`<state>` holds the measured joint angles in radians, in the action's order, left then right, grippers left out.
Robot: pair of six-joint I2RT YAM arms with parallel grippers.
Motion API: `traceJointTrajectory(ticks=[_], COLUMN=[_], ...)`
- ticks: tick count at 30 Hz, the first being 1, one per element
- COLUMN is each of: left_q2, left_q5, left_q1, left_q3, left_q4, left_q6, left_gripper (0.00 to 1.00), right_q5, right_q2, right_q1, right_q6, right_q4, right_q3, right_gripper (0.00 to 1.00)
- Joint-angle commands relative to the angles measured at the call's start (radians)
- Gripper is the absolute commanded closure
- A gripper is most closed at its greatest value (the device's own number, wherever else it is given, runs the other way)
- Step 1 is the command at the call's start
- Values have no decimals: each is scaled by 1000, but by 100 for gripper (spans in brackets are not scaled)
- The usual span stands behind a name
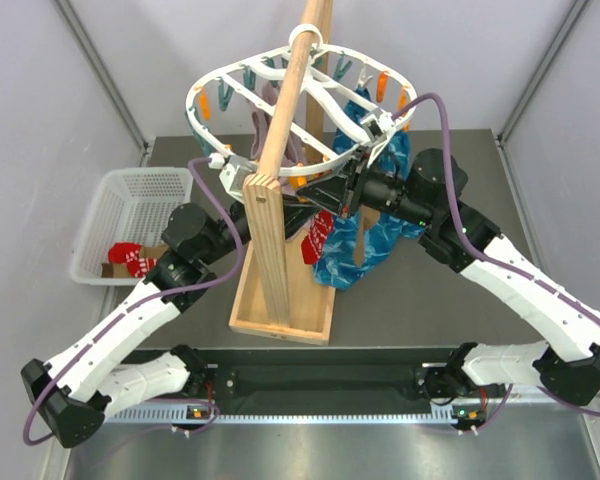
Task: Clip the socks to the hanger
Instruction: Open the clamp at the hanger.
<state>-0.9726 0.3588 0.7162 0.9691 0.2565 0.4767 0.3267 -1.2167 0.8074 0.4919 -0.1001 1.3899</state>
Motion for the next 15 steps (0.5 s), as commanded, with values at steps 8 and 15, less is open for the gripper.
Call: traceJointTrajectory(ticks=[8,15], left_q2=[-29,20], left_q5=[95,141], left_q1=[8,-20], left_q3=[109,50], left_q4=[-183,-91], left_q6=[0,83], left_gripper=[49,46], right_q5=[35,67], right_q2=[5,23], right_q1=[-4,-22], right_q6=[51,92], right_q4=[91,149], right_q3=[-5,-38], right_gripper=[100,100])
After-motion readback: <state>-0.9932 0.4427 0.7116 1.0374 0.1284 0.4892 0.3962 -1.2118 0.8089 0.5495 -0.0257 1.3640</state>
